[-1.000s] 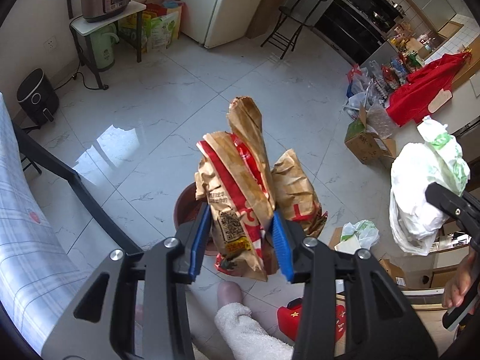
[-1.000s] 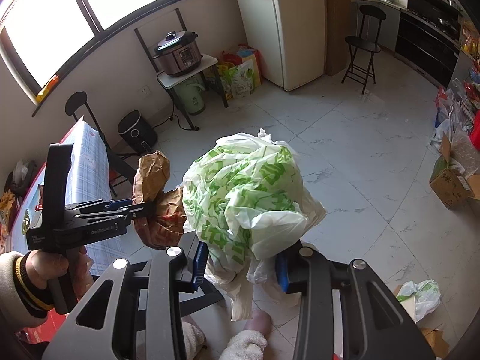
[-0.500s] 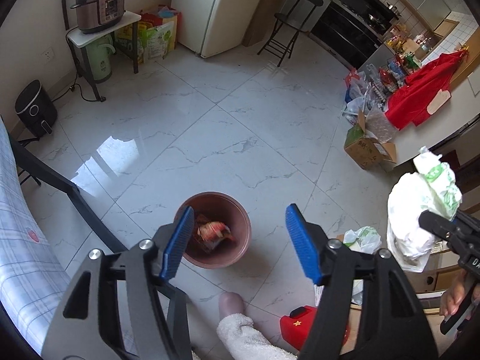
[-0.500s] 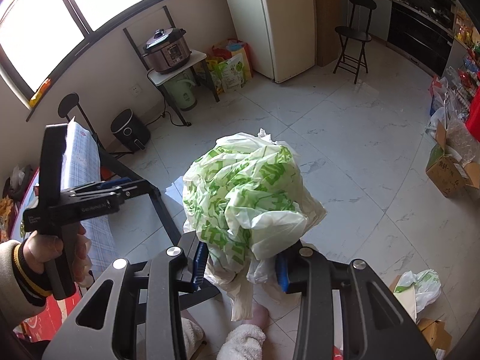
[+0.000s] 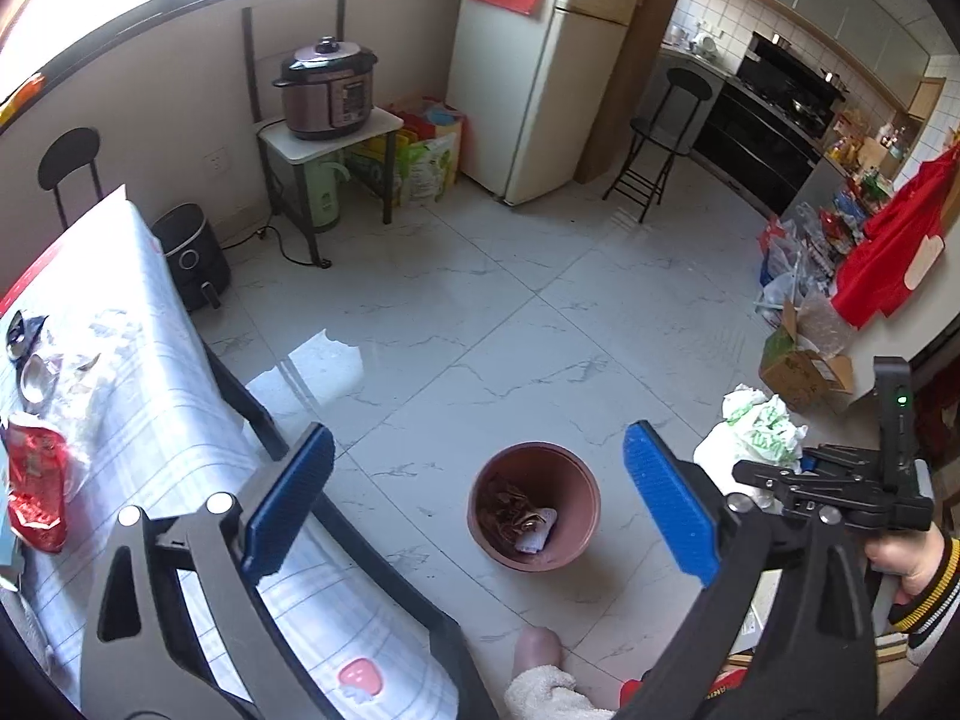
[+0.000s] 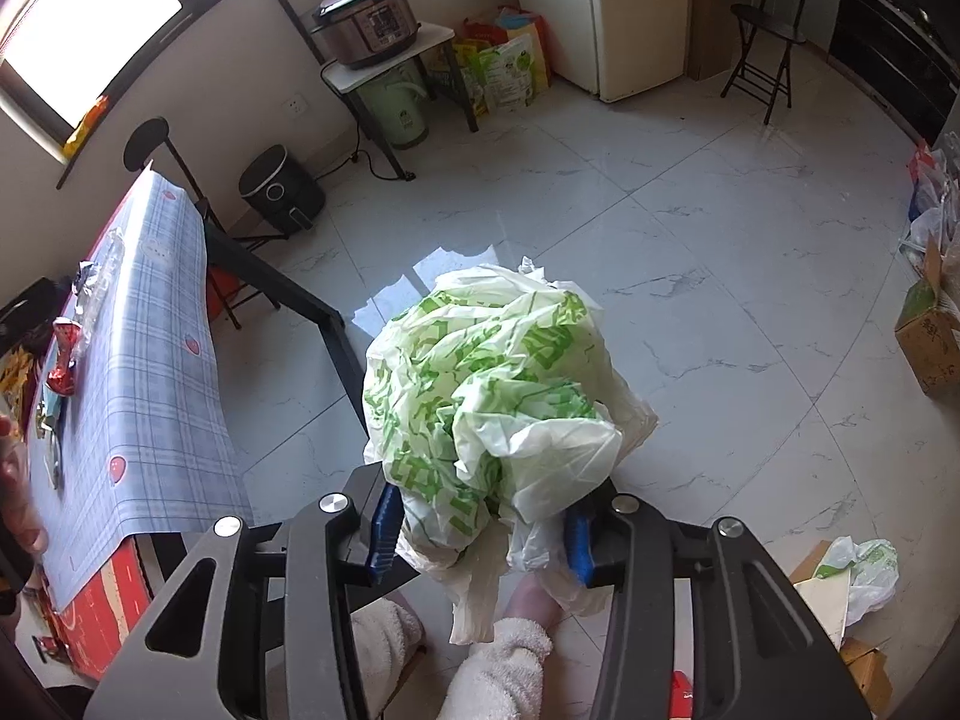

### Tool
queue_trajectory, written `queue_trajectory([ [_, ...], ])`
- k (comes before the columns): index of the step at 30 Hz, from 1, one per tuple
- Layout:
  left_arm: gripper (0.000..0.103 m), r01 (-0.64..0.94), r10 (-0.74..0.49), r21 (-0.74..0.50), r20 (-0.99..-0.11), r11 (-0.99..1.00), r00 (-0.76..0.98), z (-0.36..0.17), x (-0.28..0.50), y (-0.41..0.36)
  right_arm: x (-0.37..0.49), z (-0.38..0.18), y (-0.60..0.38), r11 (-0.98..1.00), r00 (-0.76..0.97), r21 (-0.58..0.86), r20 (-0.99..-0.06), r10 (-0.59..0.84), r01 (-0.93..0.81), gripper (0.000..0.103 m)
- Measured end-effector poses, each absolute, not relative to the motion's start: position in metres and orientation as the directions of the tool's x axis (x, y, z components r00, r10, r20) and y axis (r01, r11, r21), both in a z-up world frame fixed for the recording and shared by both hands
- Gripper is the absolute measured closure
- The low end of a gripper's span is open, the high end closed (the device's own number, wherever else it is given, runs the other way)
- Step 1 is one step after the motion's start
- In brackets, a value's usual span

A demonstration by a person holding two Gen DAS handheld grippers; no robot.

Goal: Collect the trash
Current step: 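Lower the green plastic bag over the bin and open the right tool, then move the right tool to the crushed red can and clear plastic tray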

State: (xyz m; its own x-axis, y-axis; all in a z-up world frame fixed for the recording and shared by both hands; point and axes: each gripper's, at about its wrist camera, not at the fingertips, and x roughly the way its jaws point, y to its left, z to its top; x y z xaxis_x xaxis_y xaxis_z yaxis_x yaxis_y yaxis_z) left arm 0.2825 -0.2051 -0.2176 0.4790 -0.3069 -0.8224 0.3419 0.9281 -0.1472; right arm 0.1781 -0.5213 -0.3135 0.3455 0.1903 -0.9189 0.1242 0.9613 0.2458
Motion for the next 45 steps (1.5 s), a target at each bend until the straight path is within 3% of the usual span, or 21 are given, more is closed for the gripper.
queue_trajectory([
  [7,0.007,0.232,-0.234,-0.130,-0.830,0.964,0.506,-0.216,0.267,-0.141,0.214,-0.343,-0.496,0.973,0.296,0.202,-0.941,0.161,0.112,0.043],
  [26,0.007,0.135,-0.187,-0.135,-0.816,0.982,0.546,-0.203,0.242,-0.086,0.236,-0.352,-0.483,0.983,0.274,0.142,-0.956,0.104,0.120,0.021],
  [30,0.007,0.122,-0.188,-0.144,-0.807,0.982,0.560,-0.196,0.241,-0.079,0.232,-0.336,-0.482,0.982,0.309,0.145,-0.946,0.103,0.118,0.006],
  [45,0.005,-0.034,-0.100,-0.155,-0.774,0.987,0.625,-0.177,0.213,-0.001,0.236,-0.256,-0.406,0.975,0.424,0.212,-0.879,0.219,-0.066,0.006],
])
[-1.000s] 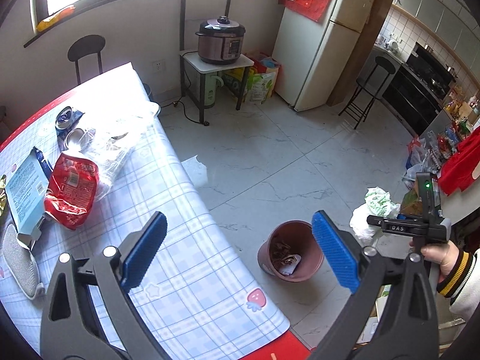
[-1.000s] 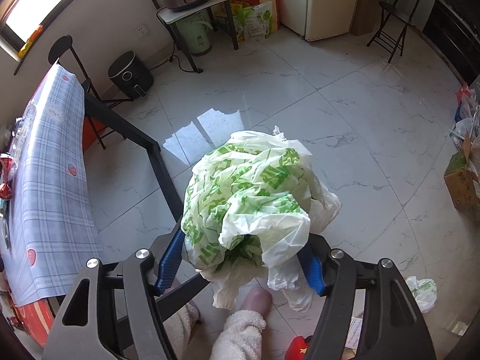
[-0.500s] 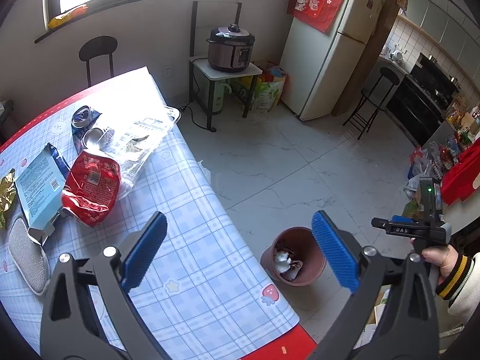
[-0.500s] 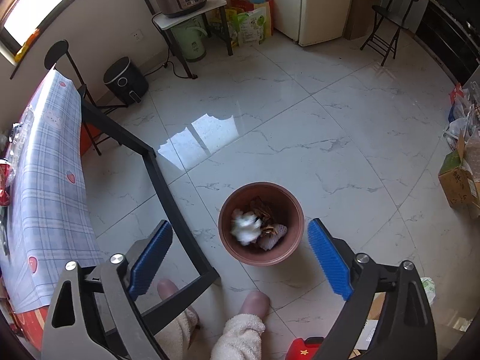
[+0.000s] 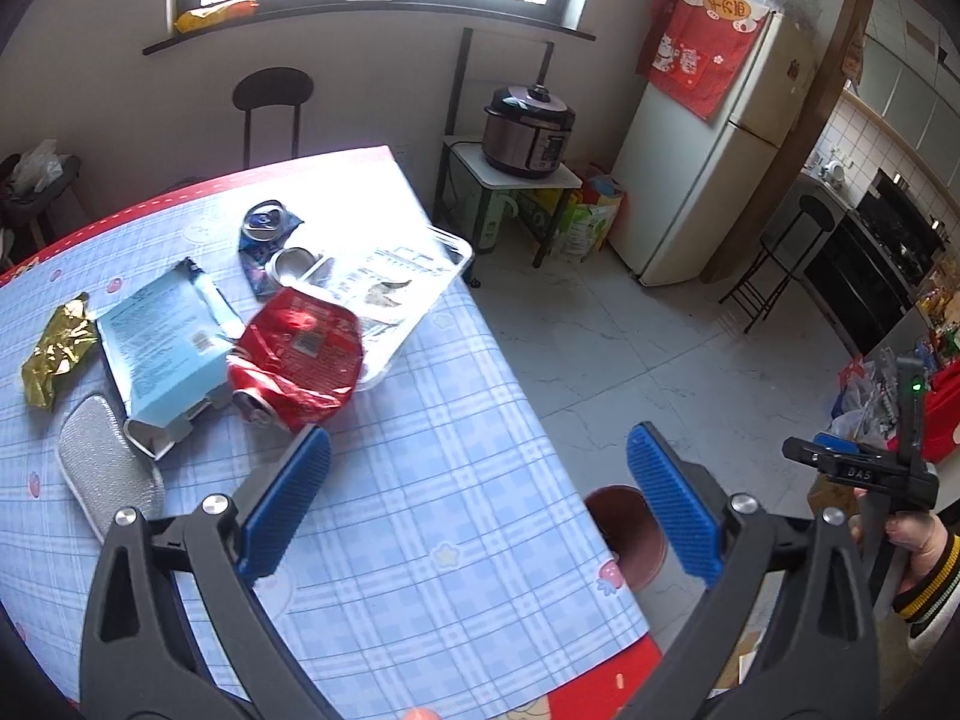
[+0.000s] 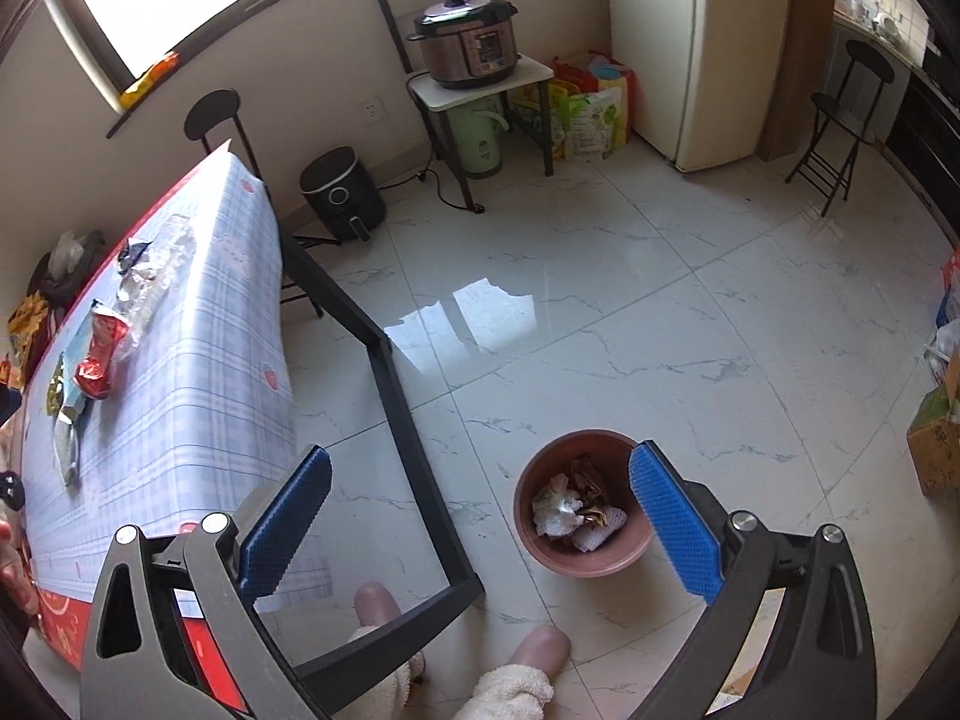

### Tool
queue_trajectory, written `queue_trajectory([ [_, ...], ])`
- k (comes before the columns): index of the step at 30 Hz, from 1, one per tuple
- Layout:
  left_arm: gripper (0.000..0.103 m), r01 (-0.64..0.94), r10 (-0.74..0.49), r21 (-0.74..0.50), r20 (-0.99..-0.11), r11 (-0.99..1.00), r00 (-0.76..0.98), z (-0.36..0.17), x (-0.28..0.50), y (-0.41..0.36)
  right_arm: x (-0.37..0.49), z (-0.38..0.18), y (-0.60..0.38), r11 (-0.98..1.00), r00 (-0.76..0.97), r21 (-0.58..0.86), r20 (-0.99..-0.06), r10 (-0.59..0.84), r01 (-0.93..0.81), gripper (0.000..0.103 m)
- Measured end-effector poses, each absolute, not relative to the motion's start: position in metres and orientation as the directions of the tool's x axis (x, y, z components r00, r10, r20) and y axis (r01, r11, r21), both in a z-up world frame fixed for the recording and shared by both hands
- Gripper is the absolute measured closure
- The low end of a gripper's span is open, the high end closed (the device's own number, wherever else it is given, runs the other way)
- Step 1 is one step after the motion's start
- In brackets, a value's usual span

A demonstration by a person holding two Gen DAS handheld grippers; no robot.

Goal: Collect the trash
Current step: 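Move the right tool to the crushed red can and clear plastic tray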

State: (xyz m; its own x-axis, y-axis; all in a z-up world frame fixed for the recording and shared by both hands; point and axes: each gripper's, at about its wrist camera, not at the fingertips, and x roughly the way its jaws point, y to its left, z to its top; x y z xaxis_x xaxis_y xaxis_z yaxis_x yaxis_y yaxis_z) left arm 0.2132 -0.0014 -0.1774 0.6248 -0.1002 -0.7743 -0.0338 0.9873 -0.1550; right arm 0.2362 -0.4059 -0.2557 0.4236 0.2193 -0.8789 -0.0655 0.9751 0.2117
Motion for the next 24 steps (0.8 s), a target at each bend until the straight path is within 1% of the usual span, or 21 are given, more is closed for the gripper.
queue_trajectory([
  [3,0.005,-0.090,-0.050,-0.138,-0.768,0.986,0.638,-0.178,0.202,0.027,0.245,-0.243,-0.370,0.969,0.424,0.206,-0.872,0.244,-0.134,0.006],
  [8,0.005,-0.198,0.046,-0.112,-0.754,0.974,0.655,-0.174,0.181,0.082,0.261,-0.230,-0.305,0.942,0.409,0.237,-0.856,0.317,-0.236,0.006],
  [16,0.005,-0.326,0.131,-0.105,-0.770,0.939,0.625,-0.175,0.149,0.173,0.277,-0.215,-0.187,0.869,0.357,0.239,-0.840,0.409,-0.433,0.006],
  [21,0.005,-0.385,0.149,-0.115,-0.793,0.916,0.591,-0.186,0.136,0.217,0.292,-0.217,-0.115,0.803,0.283,0.297,-0.826,0.487,-0.516,0.006],
  [24,0.006,-0.411,0.145,-0.130,-0.807,0.902,0.573,-0.194,0.136,0.236,0.302,-0.225,-0.071,0.785,0.257,0.303,-0.829,0.496,-0.540,0.006],
])
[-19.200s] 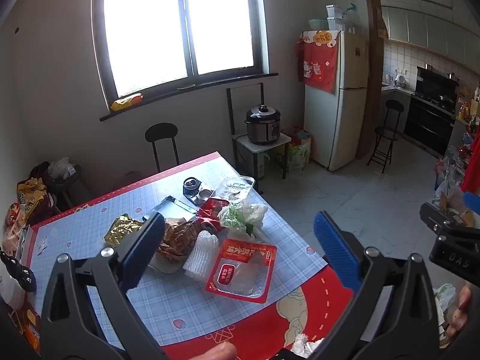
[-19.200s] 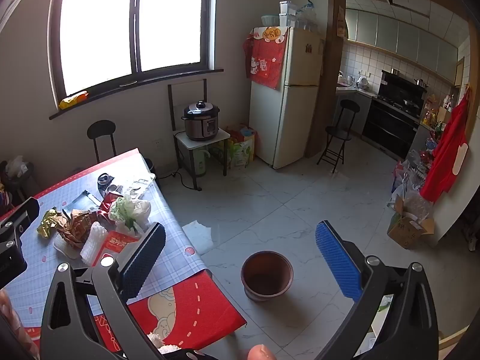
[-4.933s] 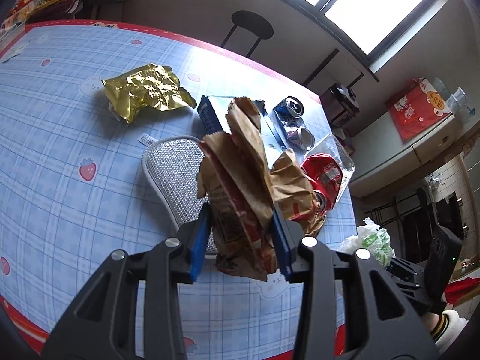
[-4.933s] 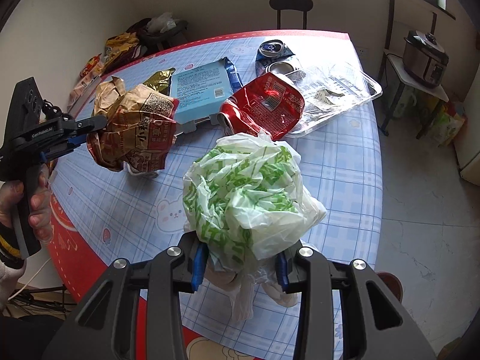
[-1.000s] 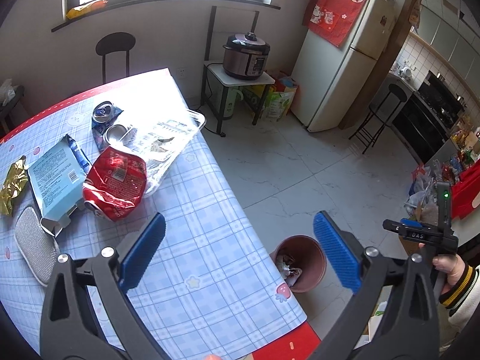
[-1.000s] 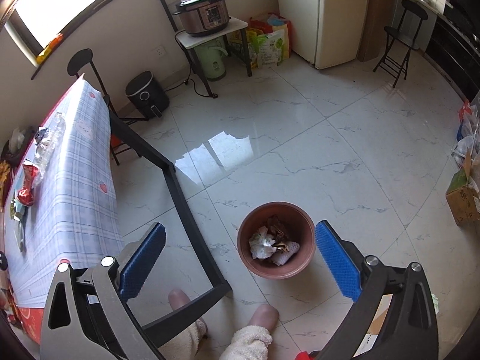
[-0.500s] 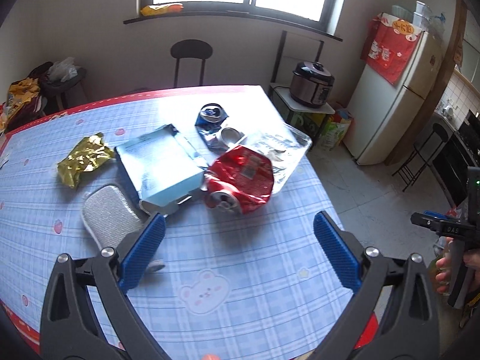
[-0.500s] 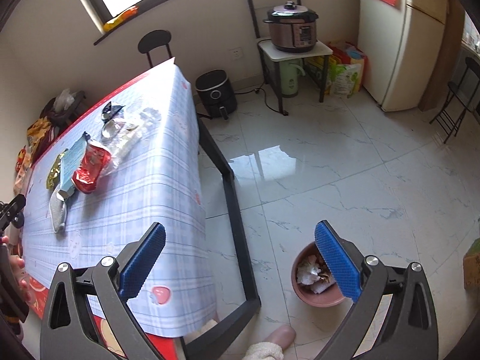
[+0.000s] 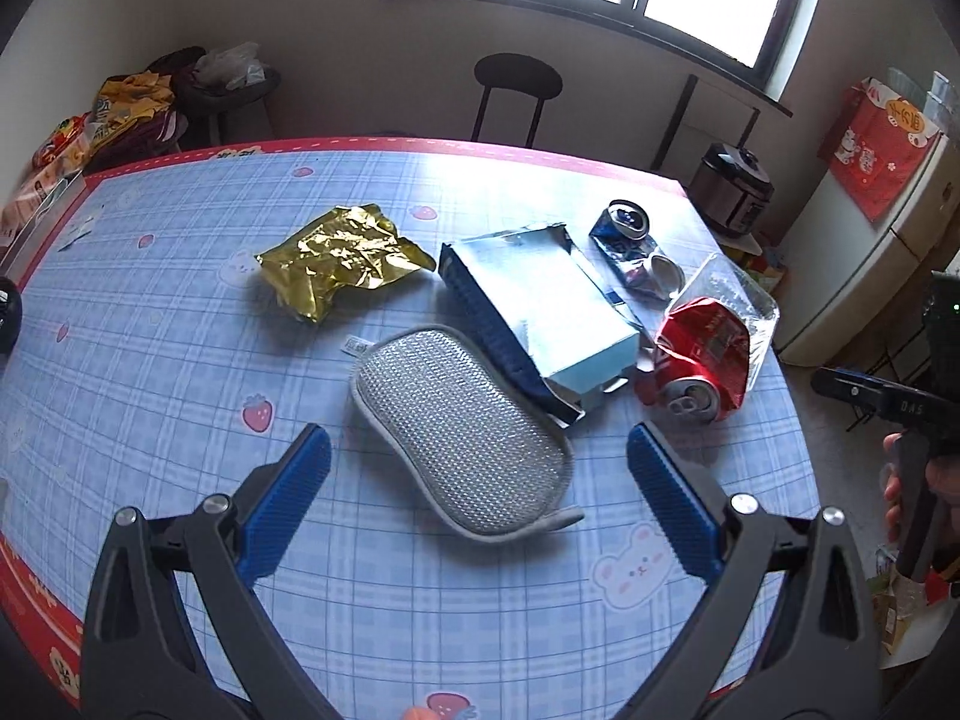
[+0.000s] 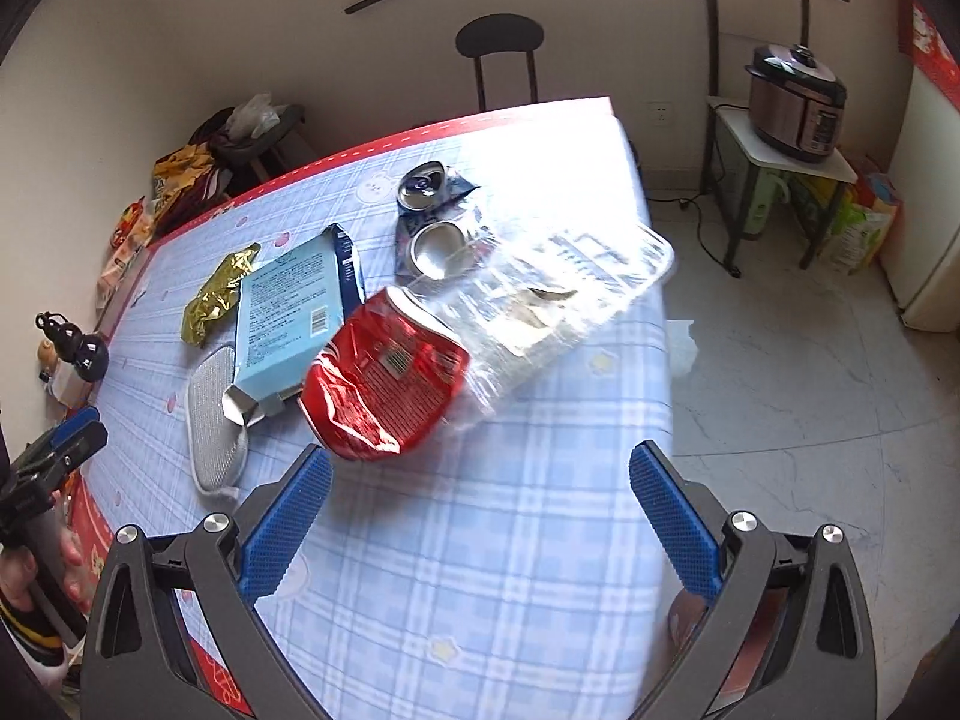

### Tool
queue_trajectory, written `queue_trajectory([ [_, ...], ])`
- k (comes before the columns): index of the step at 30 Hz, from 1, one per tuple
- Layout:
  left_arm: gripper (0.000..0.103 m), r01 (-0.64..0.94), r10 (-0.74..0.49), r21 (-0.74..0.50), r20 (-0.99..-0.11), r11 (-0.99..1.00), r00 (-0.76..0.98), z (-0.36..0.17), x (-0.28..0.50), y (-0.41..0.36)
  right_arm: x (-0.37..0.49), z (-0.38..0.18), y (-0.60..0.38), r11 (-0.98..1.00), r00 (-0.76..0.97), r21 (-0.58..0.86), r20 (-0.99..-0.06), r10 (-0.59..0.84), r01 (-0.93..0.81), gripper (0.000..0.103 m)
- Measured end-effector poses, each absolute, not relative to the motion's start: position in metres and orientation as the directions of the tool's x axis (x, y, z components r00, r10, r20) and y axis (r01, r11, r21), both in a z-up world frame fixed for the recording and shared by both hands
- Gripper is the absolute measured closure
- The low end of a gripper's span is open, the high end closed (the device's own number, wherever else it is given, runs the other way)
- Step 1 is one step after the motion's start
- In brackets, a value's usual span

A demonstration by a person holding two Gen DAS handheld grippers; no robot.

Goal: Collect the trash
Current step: 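Move the right tool to the crushed red can and clear plastic tray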

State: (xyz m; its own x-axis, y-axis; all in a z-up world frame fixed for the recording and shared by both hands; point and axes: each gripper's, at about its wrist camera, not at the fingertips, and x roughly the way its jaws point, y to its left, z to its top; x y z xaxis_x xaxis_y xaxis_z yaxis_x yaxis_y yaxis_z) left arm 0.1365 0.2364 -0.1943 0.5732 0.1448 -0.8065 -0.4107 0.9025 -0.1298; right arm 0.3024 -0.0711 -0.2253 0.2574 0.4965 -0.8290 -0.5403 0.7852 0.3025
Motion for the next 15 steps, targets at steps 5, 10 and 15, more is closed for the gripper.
queue_trajectory([
  [5,0.006,-0.424,0.137,-0.137,-0.821,0.895,0.554,-0.205,0.141,0.252,0.322,-0.244,-0.015,0.783,0.250,0.288,-0.839,0.484,-0.552,0.011],
  [10,0.008,-0.439,0.127,-0.145,-0.837,0.887,0.533,-0.216,0.140,0.268,0.344,-0.259,0.012,0.796,0.238,0.291,-0.850,0.470,-0.532,0.020],
  [15,0.012,-0.450,0.102,-0.163,-0.855,0.878,0.509,-0.232,0.138,0.281,0.349,-0.272,0.024,0.796,0.210,0.283,-0.868,0.450,-0.535,0.025],
])
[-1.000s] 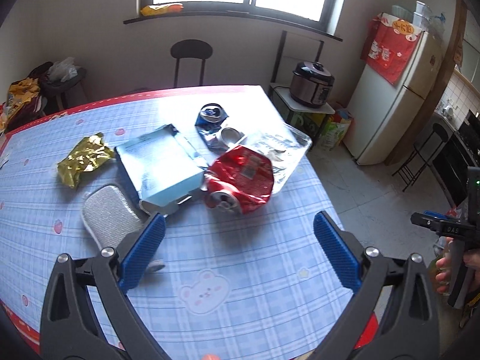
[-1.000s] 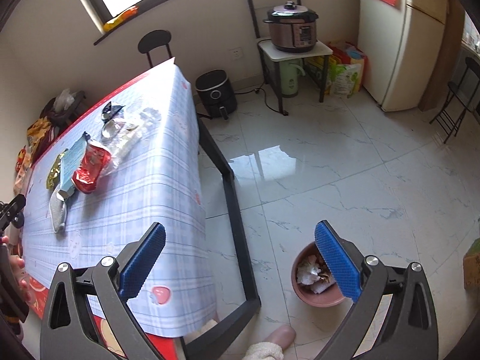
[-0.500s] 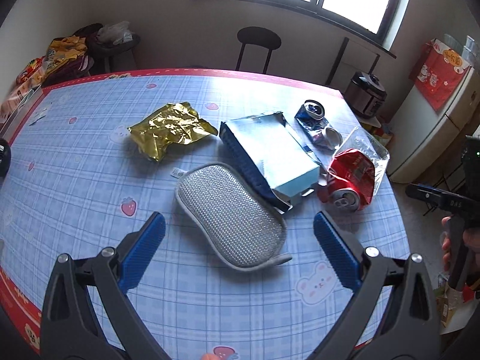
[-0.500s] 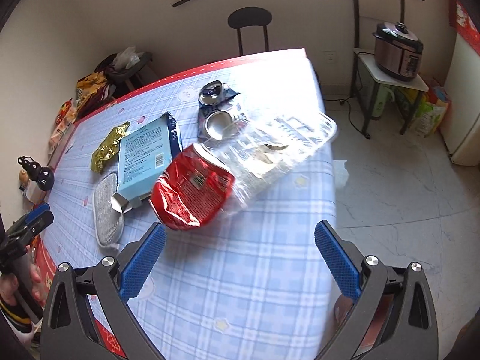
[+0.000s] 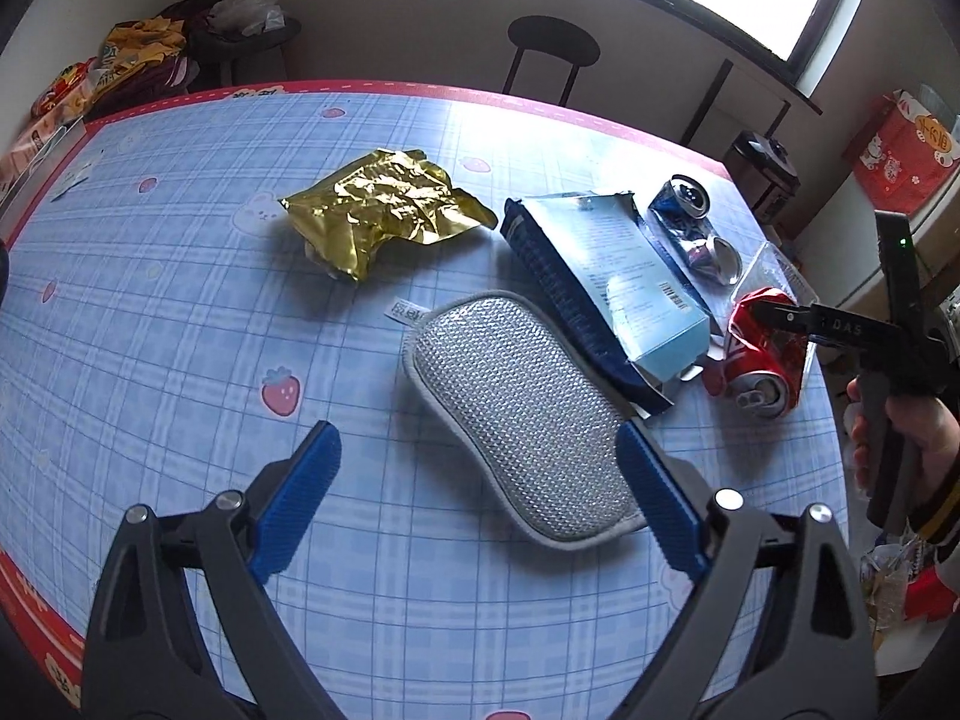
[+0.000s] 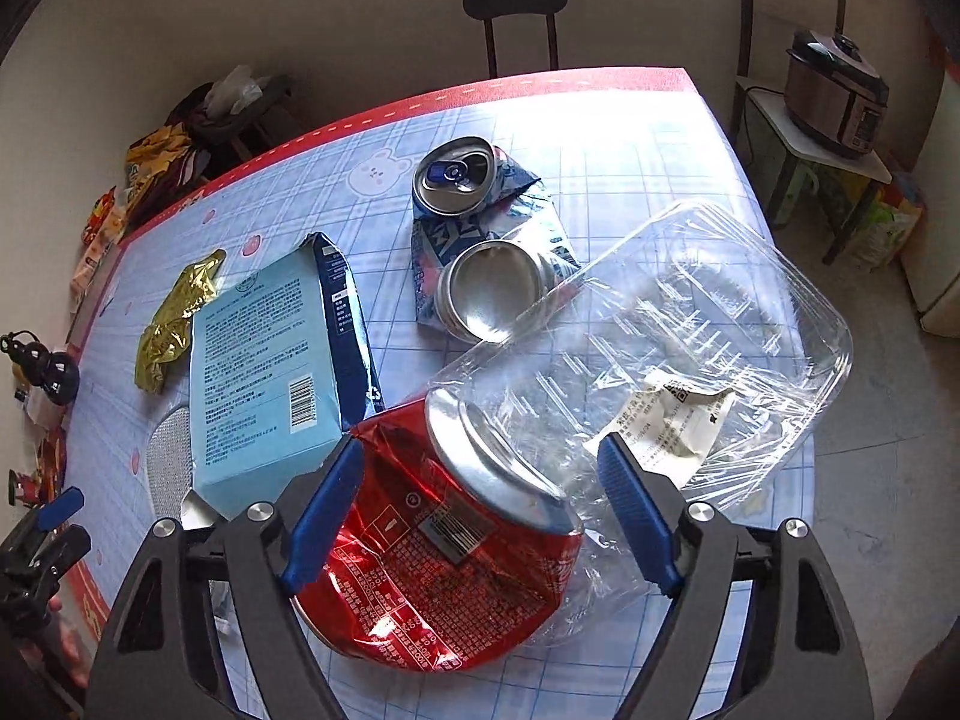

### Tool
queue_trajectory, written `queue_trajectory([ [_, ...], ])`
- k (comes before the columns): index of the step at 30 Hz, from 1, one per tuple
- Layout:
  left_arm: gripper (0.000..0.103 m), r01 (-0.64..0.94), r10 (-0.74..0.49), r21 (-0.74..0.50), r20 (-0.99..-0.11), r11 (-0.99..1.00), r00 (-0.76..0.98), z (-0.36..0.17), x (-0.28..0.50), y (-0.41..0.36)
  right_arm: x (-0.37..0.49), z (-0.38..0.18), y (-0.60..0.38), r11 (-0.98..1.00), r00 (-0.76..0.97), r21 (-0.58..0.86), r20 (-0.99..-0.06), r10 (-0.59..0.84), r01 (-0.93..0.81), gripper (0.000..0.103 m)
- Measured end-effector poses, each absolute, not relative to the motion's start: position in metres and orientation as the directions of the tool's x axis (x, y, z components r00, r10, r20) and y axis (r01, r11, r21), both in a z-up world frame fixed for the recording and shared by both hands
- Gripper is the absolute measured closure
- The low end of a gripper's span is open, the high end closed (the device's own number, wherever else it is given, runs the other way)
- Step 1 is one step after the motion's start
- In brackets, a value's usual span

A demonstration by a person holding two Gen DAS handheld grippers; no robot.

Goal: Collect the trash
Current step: 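Move the right tool to the crushed red can and clear plastic tray, then close the right tool on the crushed red can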

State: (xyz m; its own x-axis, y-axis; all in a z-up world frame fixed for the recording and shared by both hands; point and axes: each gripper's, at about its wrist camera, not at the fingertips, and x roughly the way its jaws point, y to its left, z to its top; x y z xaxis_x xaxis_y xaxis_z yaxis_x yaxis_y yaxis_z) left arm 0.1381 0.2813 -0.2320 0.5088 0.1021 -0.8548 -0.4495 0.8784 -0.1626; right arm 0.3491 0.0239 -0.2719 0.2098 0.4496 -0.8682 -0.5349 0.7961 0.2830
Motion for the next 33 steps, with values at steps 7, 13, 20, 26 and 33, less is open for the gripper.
queue_trajectory([
  [7,0.013,-0.453,0.071,-0.190,-0.864,0.871,0.499,-0.244,0.141,0.282,0.340,-0.284,0.026,0.788,0.176,0.306,-0.872,0.458,-0.534,0.029],
  [13,0.014,-0.452,0.056,-0.202,-0.866,0.869,0.496,-0.249,0.142,0.279,0.330,-0.279,0.019,0.762,0.130,0.381,-0.848,0.513,-0.523,0.051],
  [20,0.014,-0.445,0.044,-0.209,-0.869,0.871,0.493,-0.251,0.141,0.276,0.309,-0.256,0.005,0.733,0.134,0.440,-0.805,0.578,-0.519,0.066],
  [26,0.018,-0.444,0.016,-0.231,-0.875,0.866,0.485,-0.258,0.139,0.274,0.287,-0.242,-0.001,0.693,0.126,0.495,-0.760,0.638,-0.523,0.066],
  [33,0.025,-0.446,-0.019,-0.262,-0.878,0.856,0.478,-0.266,0.144,0.271,0.266,-0.236,-0.022,0.711,0.175,0.516,-0.737,0.653,-0.478,0.066],
])
